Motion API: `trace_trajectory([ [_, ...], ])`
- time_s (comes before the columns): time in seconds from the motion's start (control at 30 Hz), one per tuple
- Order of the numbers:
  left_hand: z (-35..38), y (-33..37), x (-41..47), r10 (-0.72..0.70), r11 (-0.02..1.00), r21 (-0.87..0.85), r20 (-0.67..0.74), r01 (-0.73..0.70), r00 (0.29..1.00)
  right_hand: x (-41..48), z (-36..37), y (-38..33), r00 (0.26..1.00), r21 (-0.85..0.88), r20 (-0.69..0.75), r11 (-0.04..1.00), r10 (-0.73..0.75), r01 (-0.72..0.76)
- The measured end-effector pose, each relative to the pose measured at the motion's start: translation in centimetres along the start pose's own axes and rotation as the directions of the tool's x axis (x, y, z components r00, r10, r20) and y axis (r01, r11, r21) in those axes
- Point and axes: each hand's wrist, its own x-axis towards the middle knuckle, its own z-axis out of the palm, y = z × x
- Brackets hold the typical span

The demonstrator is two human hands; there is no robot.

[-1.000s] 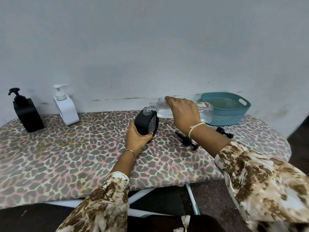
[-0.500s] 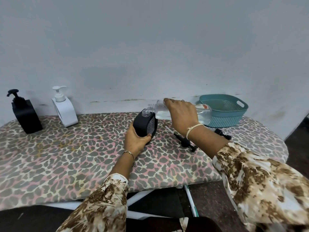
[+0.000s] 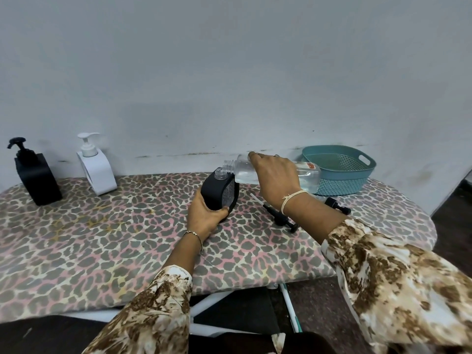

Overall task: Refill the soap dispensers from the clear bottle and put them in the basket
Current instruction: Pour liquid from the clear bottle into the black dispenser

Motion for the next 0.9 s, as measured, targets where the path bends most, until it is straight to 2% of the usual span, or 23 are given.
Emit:
trace_trajectory([
  [0.67,-0.5,-0.7,-0.2,0.057,0.998,-0.037,0.027,-0.056,0.998,0.1,-0.5,-0.3,1.0,0.014,0.014,1.0,-0.002,0.001],
  [0.9,-1.0,-0.6,-0.5,0.023,0.985,-0.173,0.038,-0.016,0.999,0.1,-0.5,-0.2,1.0,0.022,0.017,1.0,0.008,-0.009],
])
